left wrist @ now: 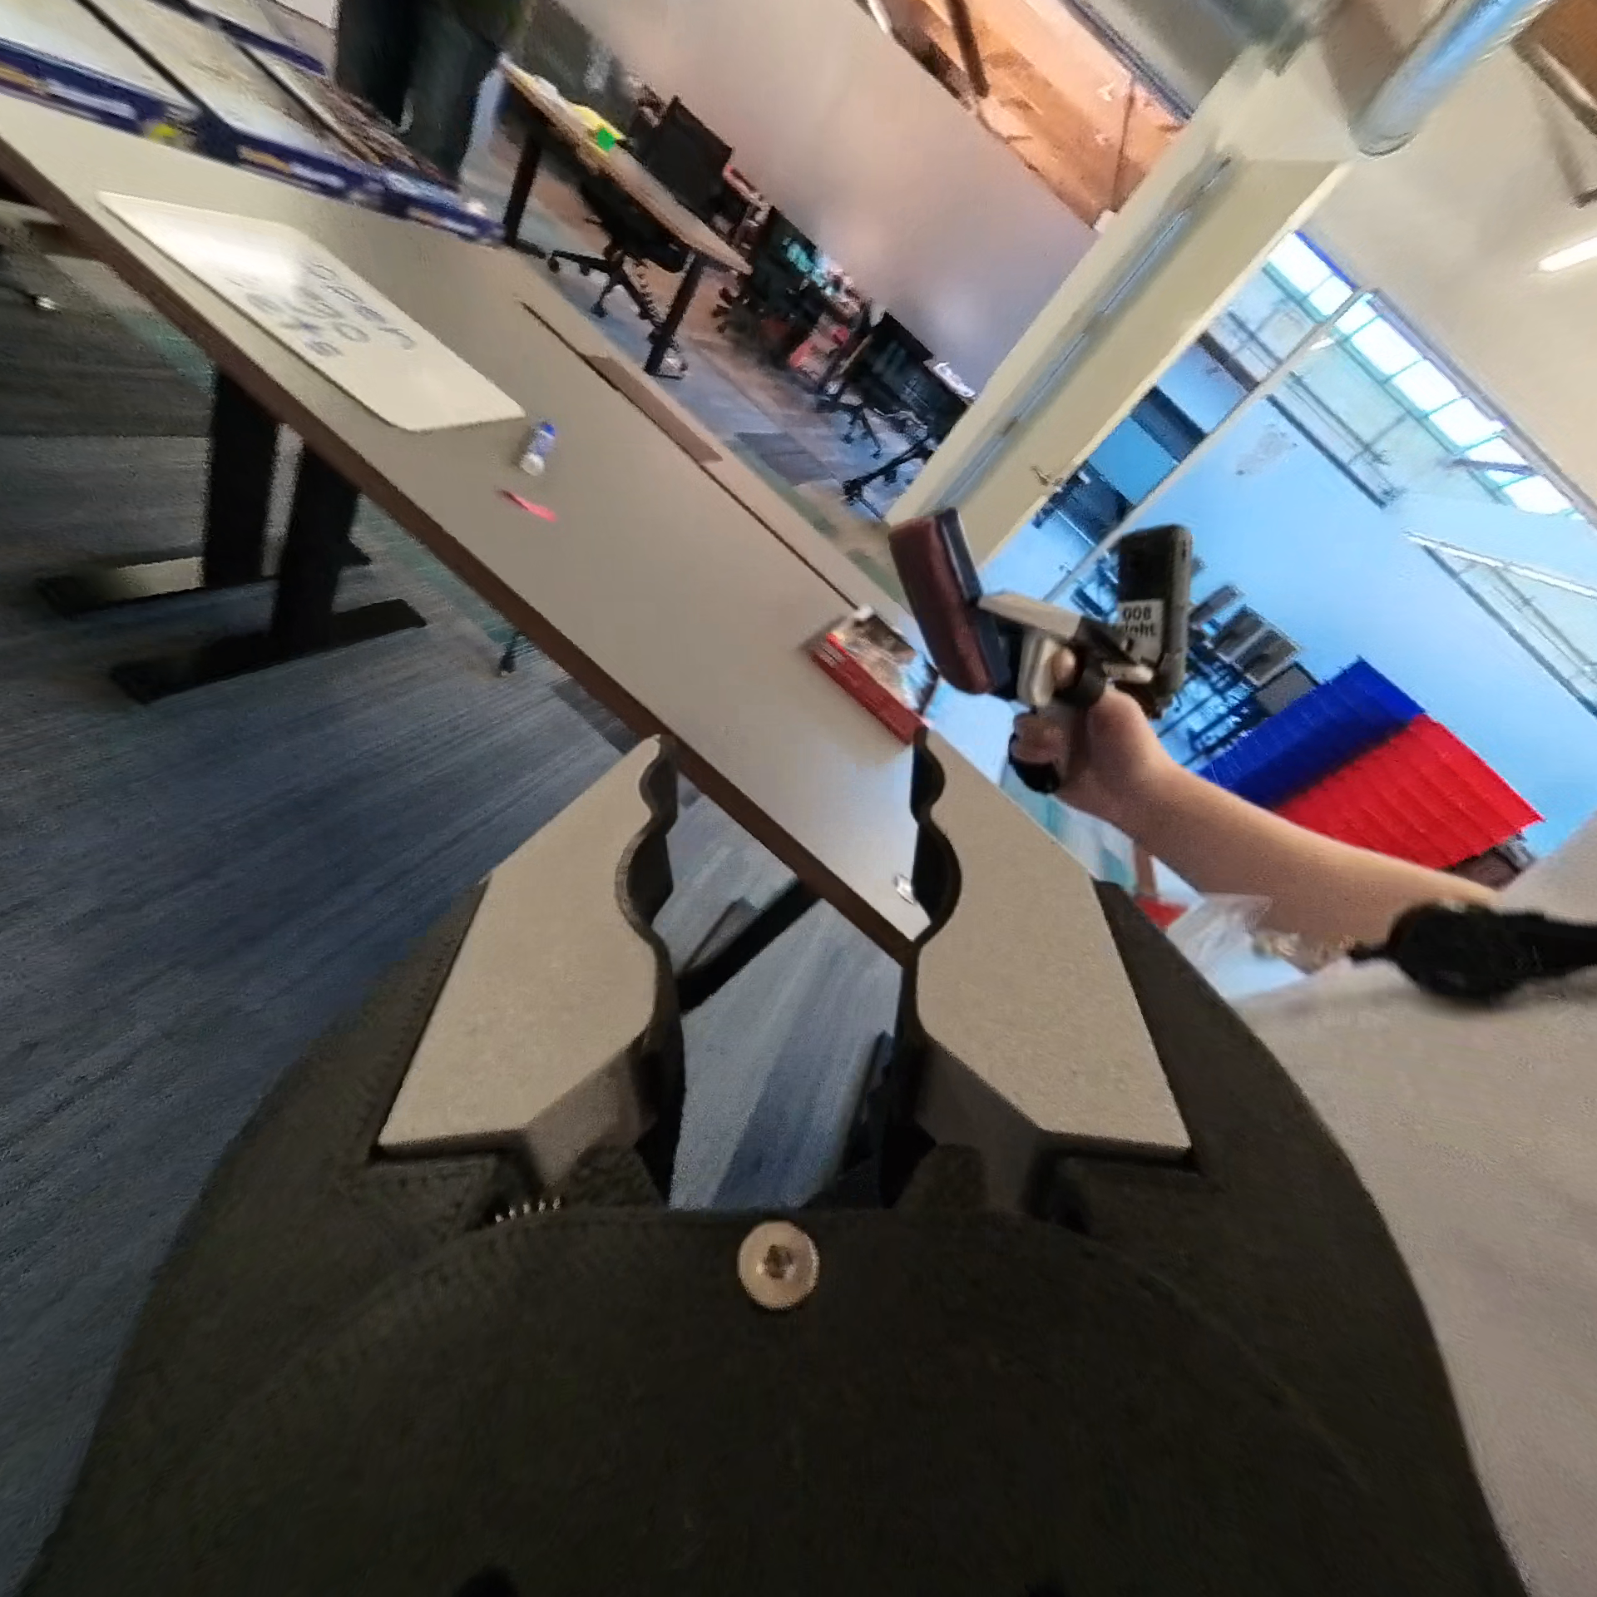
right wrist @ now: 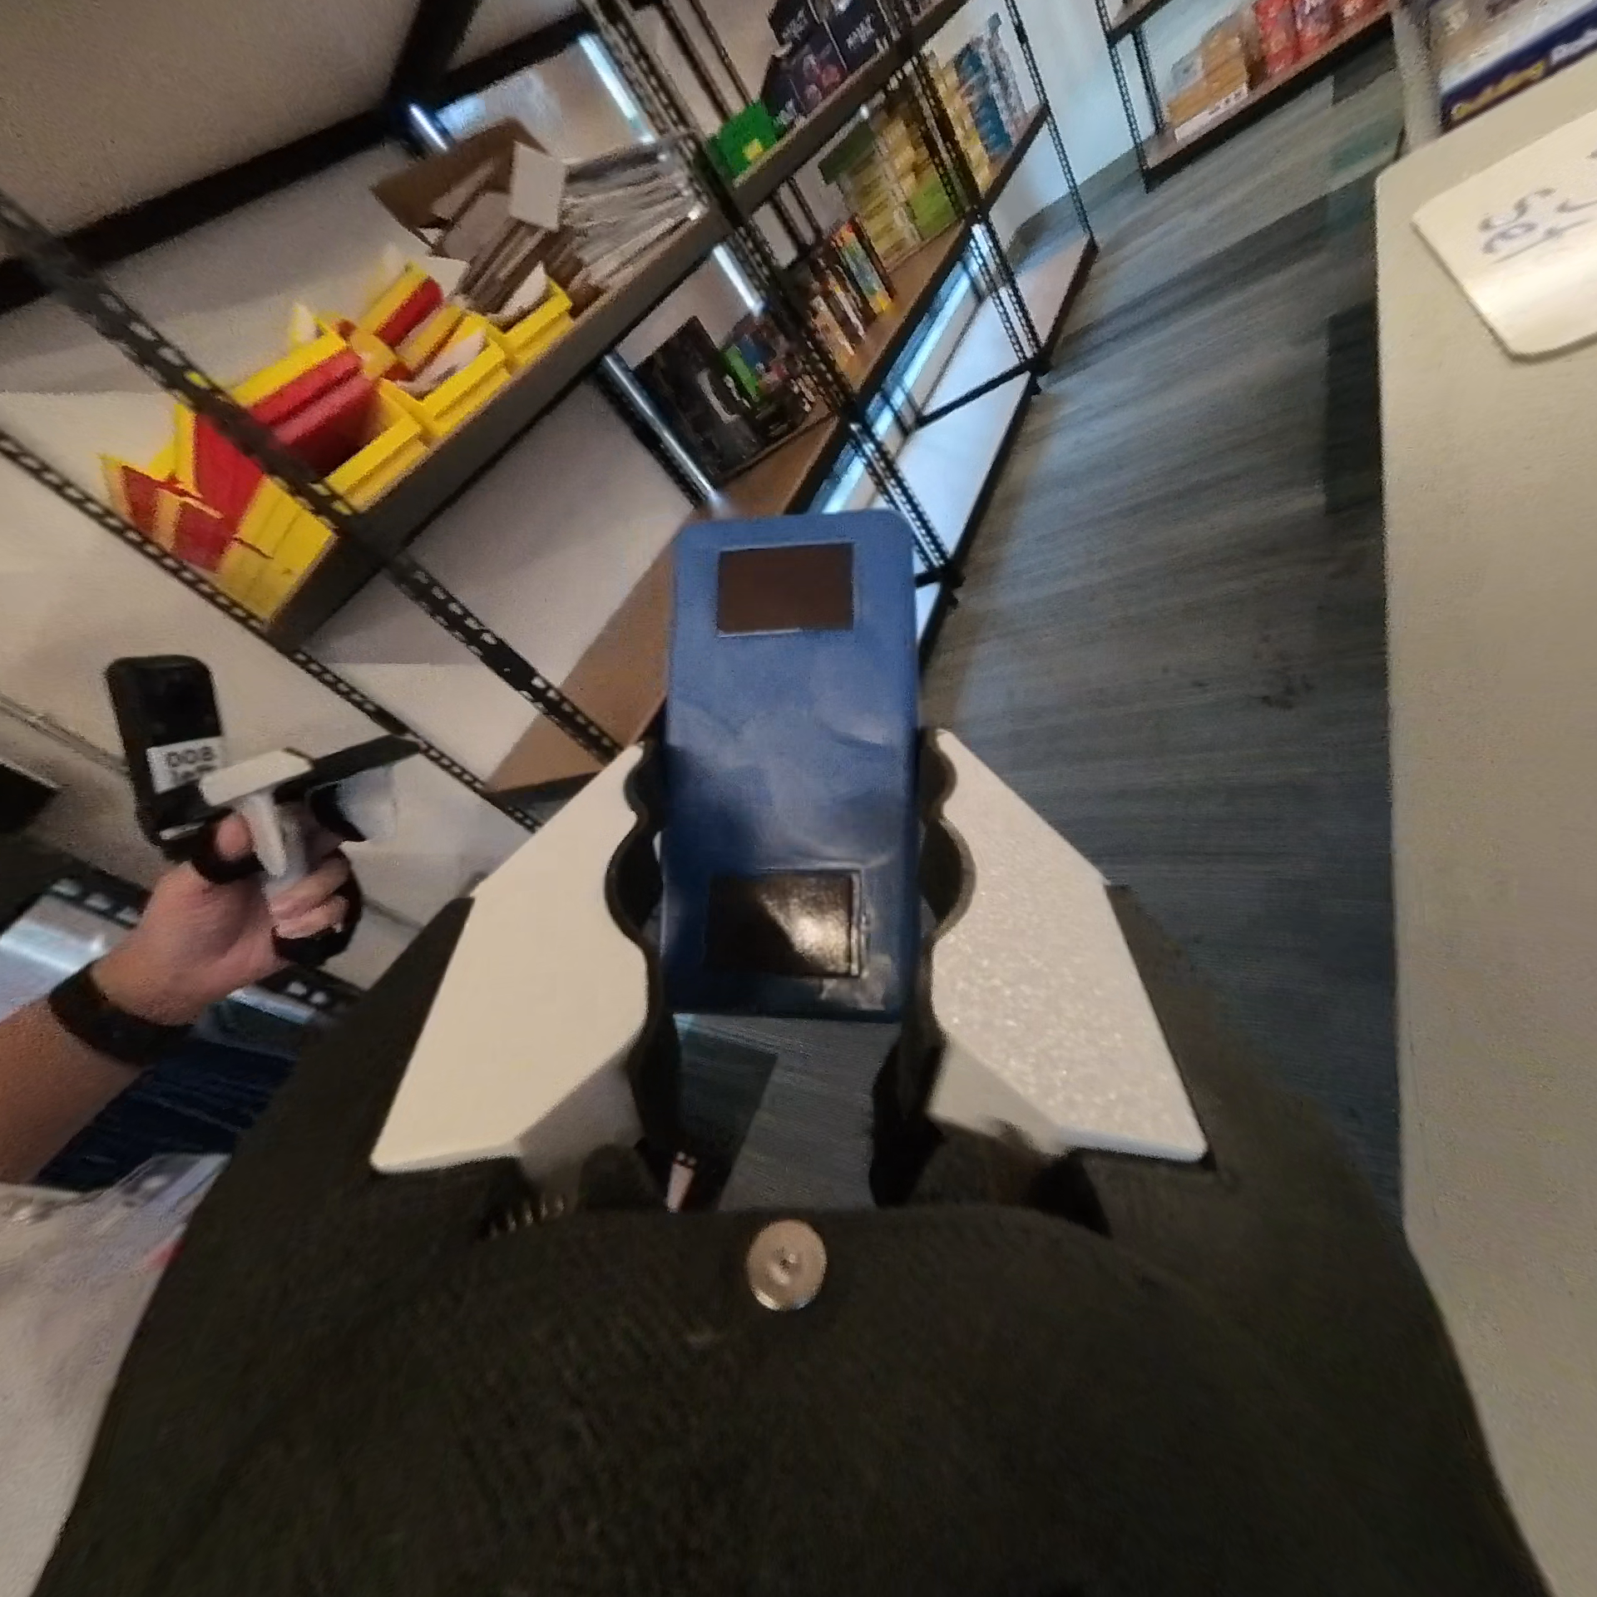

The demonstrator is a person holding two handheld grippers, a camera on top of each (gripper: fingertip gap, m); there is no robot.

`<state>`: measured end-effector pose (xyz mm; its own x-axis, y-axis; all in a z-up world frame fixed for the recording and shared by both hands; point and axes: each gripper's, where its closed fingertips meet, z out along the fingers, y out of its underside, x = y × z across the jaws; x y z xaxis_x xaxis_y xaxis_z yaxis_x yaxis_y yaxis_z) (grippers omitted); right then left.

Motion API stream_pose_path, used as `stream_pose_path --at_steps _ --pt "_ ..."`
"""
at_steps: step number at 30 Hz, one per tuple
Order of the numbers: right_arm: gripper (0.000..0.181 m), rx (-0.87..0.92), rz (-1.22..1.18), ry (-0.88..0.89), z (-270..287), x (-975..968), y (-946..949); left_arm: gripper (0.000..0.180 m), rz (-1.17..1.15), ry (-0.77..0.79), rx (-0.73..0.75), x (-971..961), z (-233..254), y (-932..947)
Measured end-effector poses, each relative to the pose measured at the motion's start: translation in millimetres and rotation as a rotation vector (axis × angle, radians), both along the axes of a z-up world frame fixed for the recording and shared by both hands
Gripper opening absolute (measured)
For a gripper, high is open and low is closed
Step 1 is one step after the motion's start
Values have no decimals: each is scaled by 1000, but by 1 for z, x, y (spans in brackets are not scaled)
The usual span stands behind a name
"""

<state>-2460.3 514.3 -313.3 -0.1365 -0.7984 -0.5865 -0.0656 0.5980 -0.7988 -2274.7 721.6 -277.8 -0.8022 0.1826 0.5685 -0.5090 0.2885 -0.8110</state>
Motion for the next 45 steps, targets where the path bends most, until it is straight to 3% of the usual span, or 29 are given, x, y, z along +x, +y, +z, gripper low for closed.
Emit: stream_pose_path --at_steps 6,12,15,23,27,30,36,39,45 --pt "58 -62 26 6 2 161 -132 51 167 -102 102 167 -46 -68" --pt "58 15 -91 -75 -8 334 -225 37 247 -517 365 432 -85 -172" --pt "58 20 -81 -35 -17 419 -260 21 326 -656 425 584 -65 -240" --pt "59 -127 -26 85 -26 618 -395 29 549 -833 599 970 13 -416" --pt "58 -155 21 114 -27 735 -490 31 650 -851 709 1124 53 -477" --pt "58 -205 53 83 5 830 -555 33 695 -880 782 1230 92 -512" --pt "58 -316 144 45 39 1027 -650 39 815 -885 798 1454 183 -563" --pt "59 -316 123 -4 41 1117 -680 41 896 -901 815 1579 217 -573" --pt "58 -173 28 -26 24 1265 -719 44 1051 -932 1010 1805 241 -543"
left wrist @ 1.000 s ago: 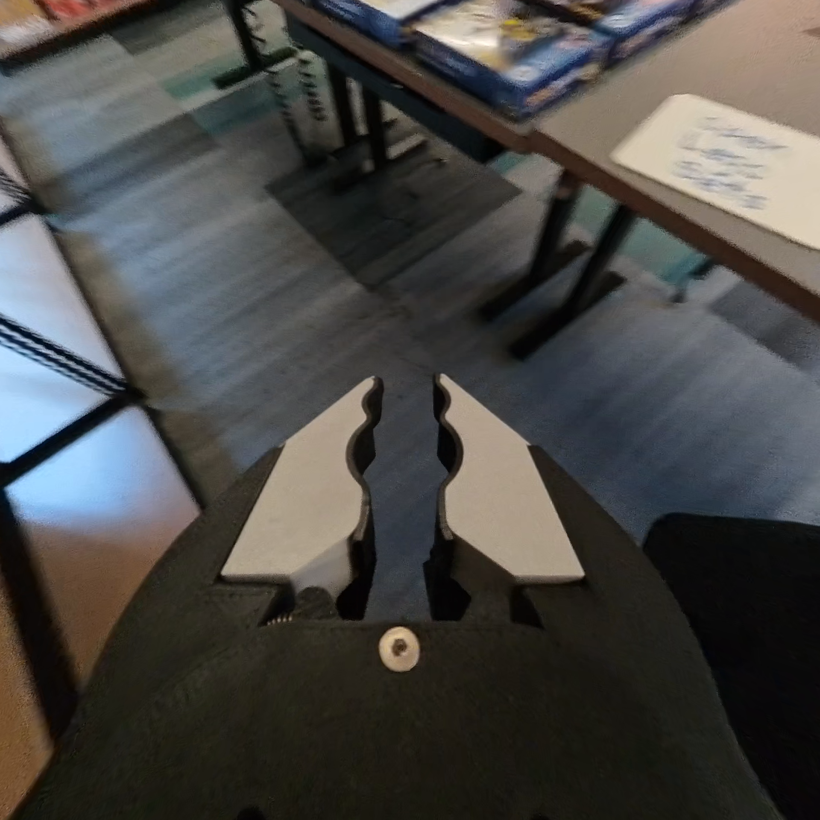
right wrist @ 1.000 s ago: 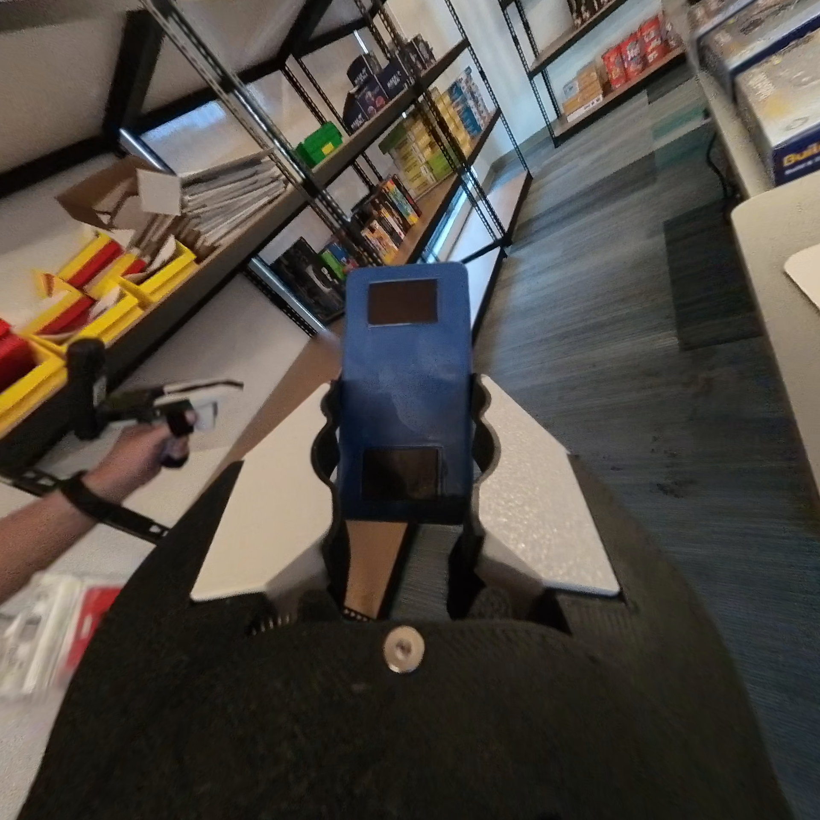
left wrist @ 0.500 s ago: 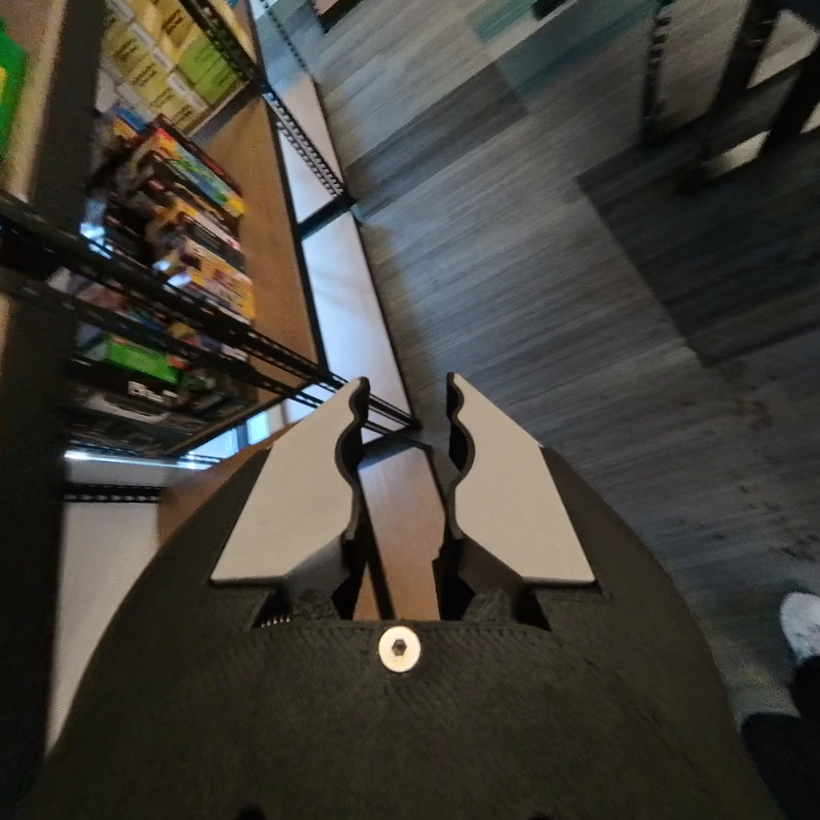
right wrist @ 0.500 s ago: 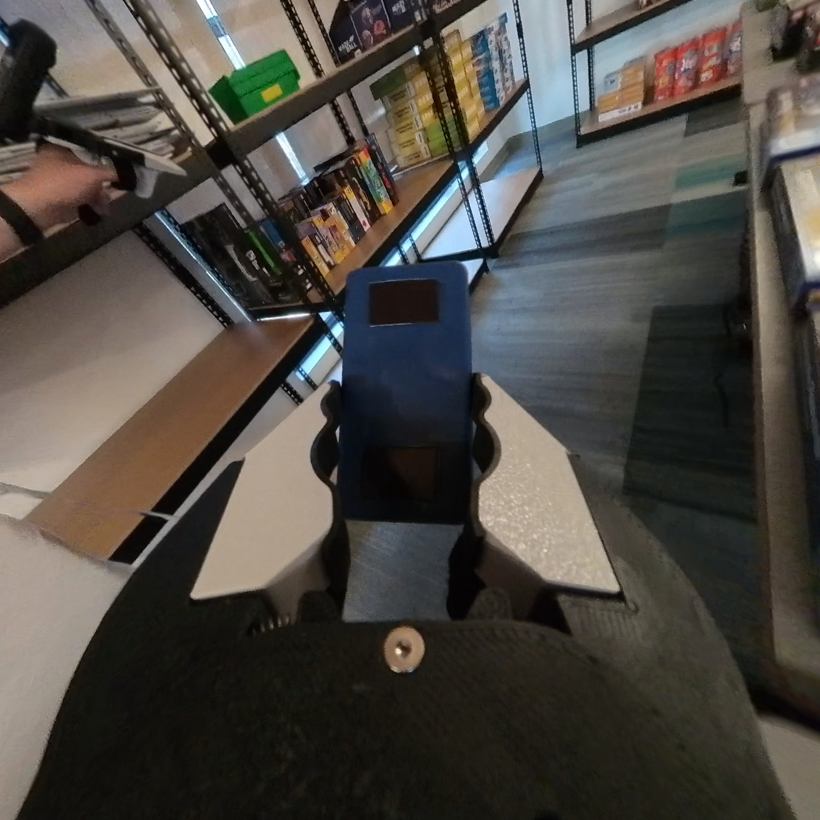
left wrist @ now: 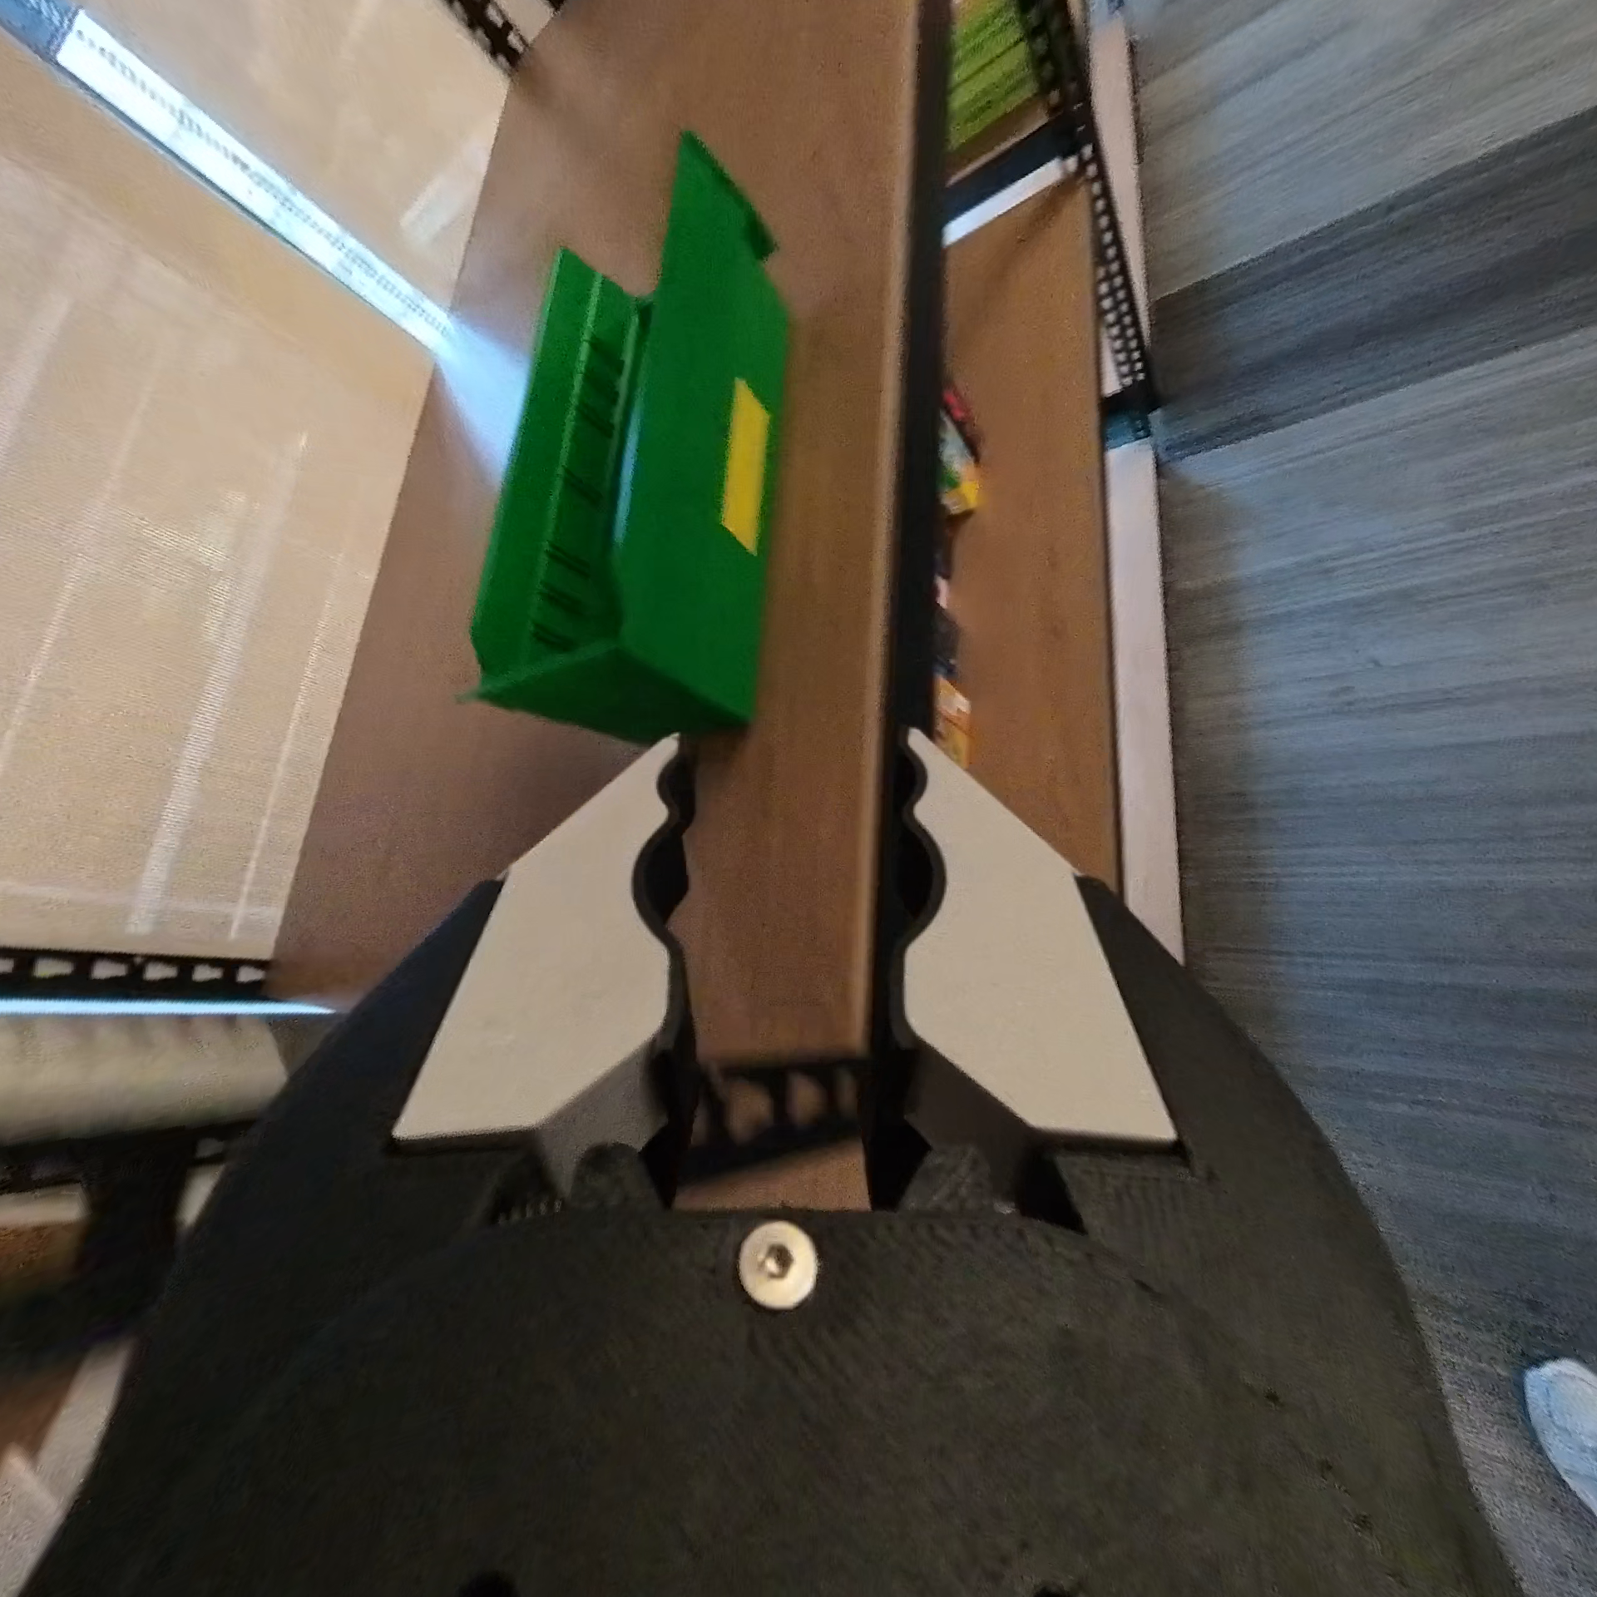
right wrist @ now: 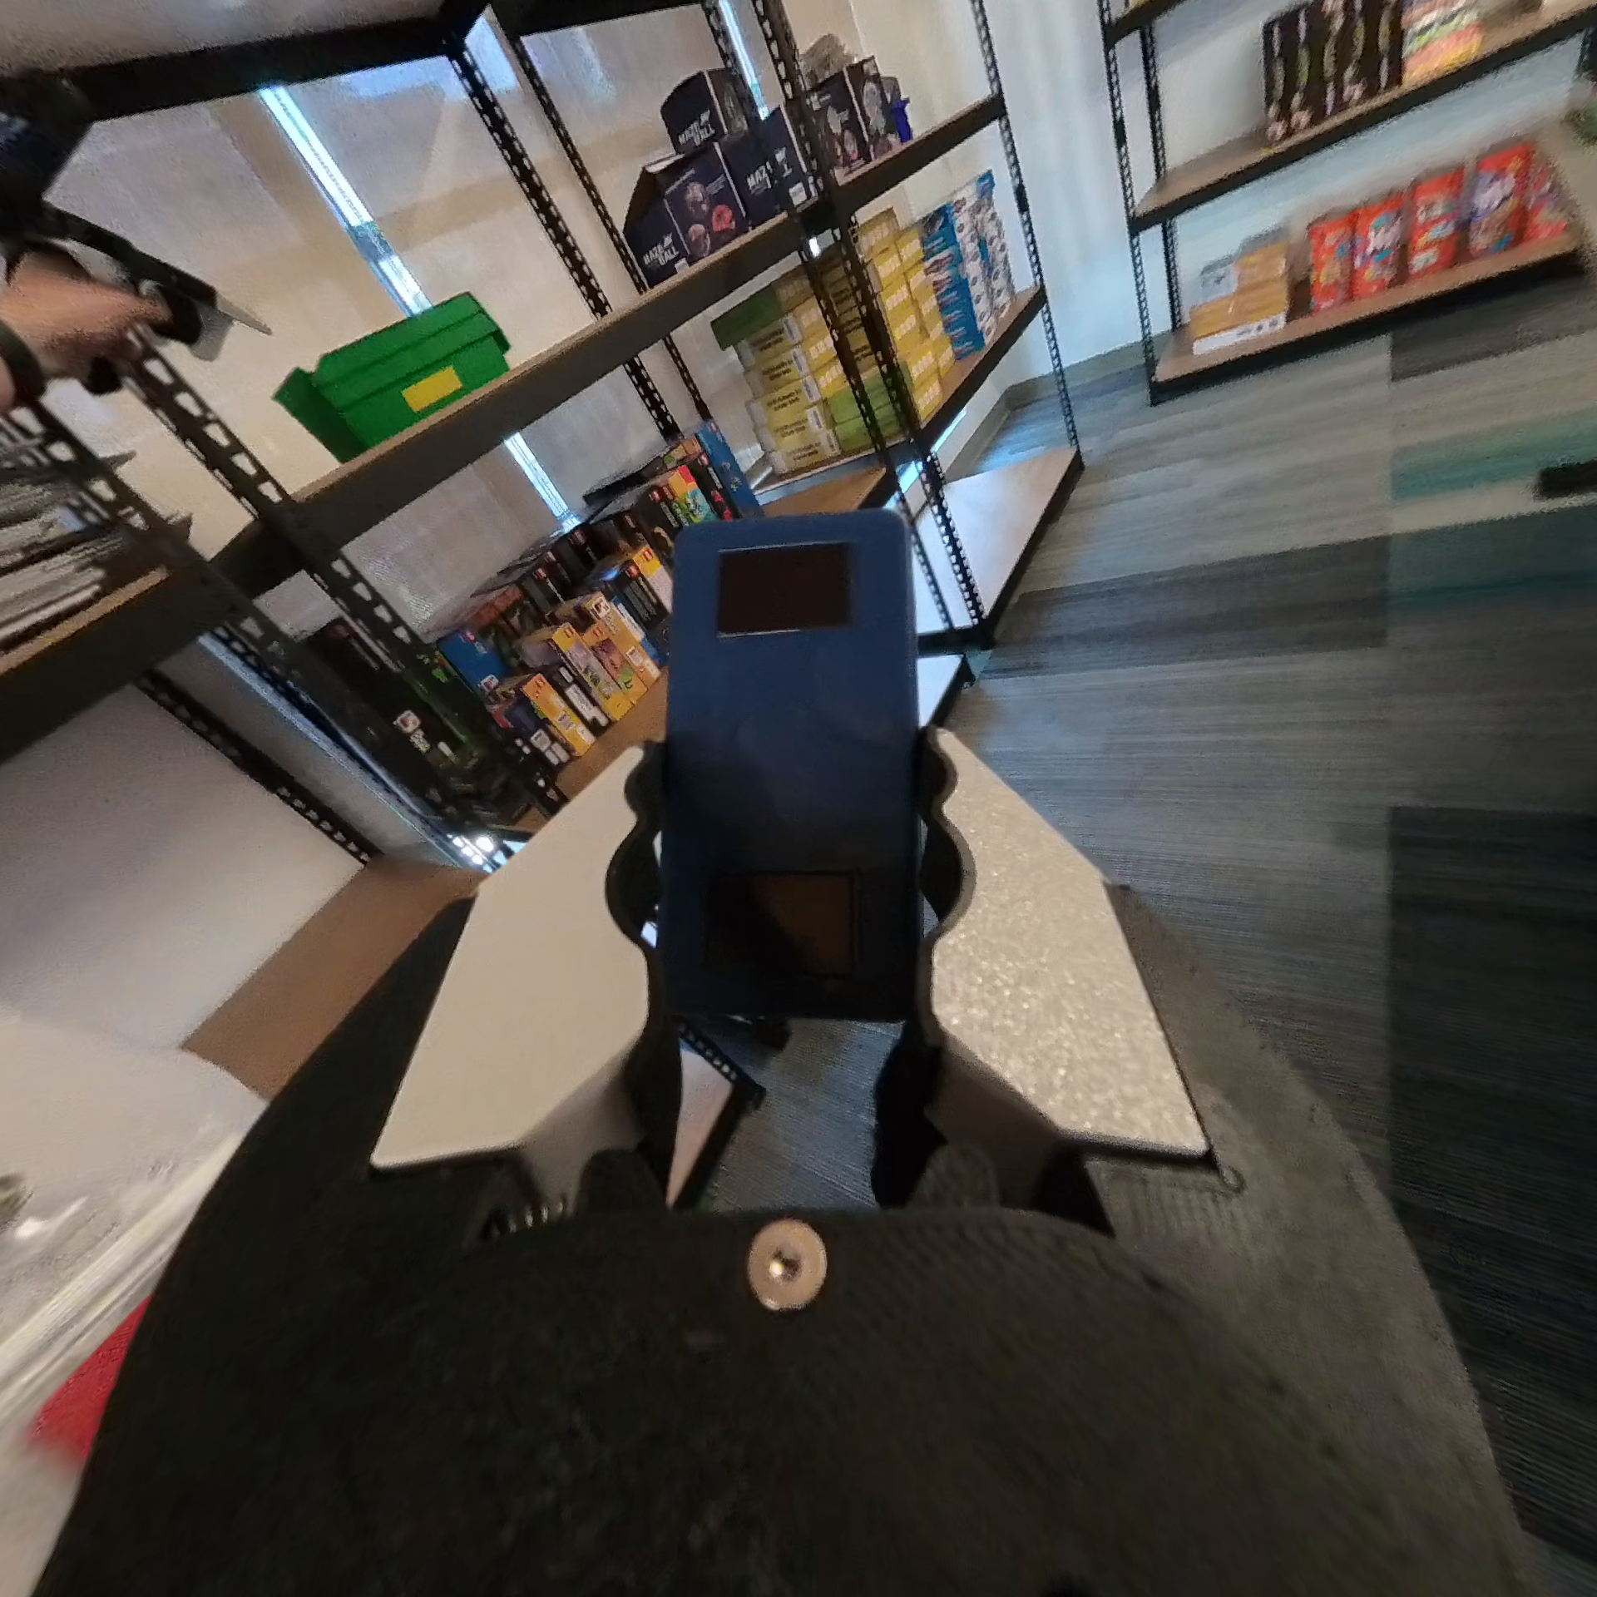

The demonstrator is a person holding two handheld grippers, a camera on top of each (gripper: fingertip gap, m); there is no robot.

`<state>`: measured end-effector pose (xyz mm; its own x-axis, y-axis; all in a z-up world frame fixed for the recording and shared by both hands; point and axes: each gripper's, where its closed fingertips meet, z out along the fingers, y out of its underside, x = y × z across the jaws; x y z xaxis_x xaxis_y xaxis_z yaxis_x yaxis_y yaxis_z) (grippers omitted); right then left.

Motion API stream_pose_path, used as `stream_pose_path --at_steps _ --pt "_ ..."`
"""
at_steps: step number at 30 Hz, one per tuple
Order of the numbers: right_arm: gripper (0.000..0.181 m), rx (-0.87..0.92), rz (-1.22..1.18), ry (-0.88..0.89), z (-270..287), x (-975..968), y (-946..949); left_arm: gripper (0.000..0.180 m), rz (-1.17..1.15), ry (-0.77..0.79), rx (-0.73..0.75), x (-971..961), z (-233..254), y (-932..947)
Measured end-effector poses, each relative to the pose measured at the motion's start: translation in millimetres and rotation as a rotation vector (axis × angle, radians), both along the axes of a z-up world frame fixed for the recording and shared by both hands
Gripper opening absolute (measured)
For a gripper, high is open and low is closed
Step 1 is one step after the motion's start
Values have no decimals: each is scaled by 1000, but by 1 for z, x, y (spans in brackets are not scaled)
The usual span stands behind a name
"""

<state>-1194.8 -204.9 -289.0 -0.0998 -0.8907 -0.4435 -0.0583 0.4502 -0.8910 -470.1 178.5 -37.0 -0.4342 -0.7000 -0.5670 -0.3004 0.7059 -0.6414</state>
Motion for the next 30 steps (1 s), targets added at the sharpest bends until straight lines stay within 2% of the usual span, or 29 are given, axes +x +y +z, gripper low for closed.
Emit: stream_pose_path --at_steps 2,5,7,10,14,16,18,21,23,26,28,30 --pt "58 11 23 56 -6 41 -15 53 55 18 16 56 1 8" --pt "58 -35 59 142 -11 100 -55 61 55 89 -38 114 -5 -15" --pt "58 -34 116 130 -5 145 -84 60 106 11 37 141 1 -19" --pt "58 -70 214 107 9 216 -126 58 105 -39 33 169 4 -32" --pt "58 -87 349 68 36 299 -157 73 185 176 126 186 -25 -7" --pt "58 -116 405 79 40 331 -164 71 212 283 99 183 -39 3" --pt "58 -102 459 64 41 358 -165 63 229 400 98 173 -58 12" --pt "58 -53 510 45 34 392 -163 26 222 405 231 170 -73 29" --pt "58 -12 533 25 33 409 -157 24 212 375 260 171 -72 29" --pt "58 22 593 19 25 427 -143 5 215 389 257 166 -78 21" --pt "58 24 629 30 16 437 -137 2 236 268 380 172 -71 27" --pt "58 42 658 38 11 443 -134 3 244 253 363 173 -73 21"
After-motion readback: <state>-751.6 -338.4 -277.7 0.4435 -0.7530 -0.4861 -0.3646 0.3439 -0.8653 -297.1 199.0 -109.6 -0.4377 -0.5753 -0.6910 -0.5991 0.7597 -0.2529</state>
